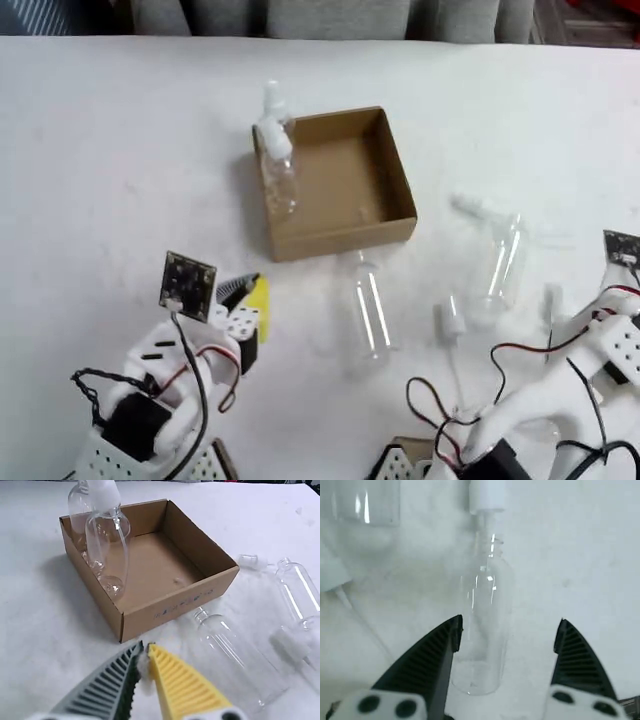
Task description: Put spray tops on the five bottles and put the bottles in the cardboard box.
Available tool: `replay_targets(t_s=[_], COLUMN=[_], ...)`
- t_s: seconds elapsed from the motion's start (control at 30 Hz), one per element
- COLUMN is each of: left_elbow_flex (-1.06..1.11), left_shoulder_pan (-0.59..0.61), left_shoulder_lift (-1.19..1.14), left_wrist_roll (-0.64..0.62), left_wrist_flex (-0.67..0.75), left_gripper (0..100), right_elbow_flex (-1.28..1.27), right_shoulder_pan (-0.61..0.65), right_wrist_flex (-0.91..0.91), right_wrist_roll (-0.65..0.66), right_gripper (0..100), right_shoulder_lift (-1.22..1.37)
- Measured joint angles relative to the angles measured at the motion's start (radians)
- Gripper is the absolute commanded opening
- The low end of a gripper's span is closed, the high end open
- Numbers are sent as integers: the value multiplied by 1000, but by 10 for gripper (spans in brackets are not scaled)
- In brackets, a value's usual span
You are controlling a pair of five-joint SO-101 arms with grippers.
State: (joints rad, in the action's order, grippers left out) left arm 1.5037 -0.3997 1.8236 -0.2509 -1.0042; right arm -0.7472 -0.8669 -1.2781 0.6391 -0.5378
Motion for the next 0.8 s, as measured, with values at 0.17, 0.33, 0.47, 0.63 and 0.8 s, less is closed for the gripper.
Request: replay_targets(t_s=[0.17, 0.33, 0.47, 0.63, 0.8], left_elbow_flex=[0, 0, 15, 63, 66], left_shoulder_pan=[0, 0, 0, 0, 0], left_shoulder_lift=[0, 0, 0, 0, 0], left_wrist_roll=[0, 2, 2, 49, 63], left_wrist_flex=[0, 0, 0, 2, 14], left_gripper=[21, 21, 21, 21, 21], right_elbow_flex=[-32, -64, -64, -64, -64], right_shoulder_pan=[44, 92, 89, 92, 87], right_wrist_flex=[78, 138, 183, 241, 264], right_wrist_roll=[-121, -135, -138, -138, -138], right_gripper=[243, 243, 243, 243, 244], right_shoulder_lift=[12, 43, 109, 213, 272])
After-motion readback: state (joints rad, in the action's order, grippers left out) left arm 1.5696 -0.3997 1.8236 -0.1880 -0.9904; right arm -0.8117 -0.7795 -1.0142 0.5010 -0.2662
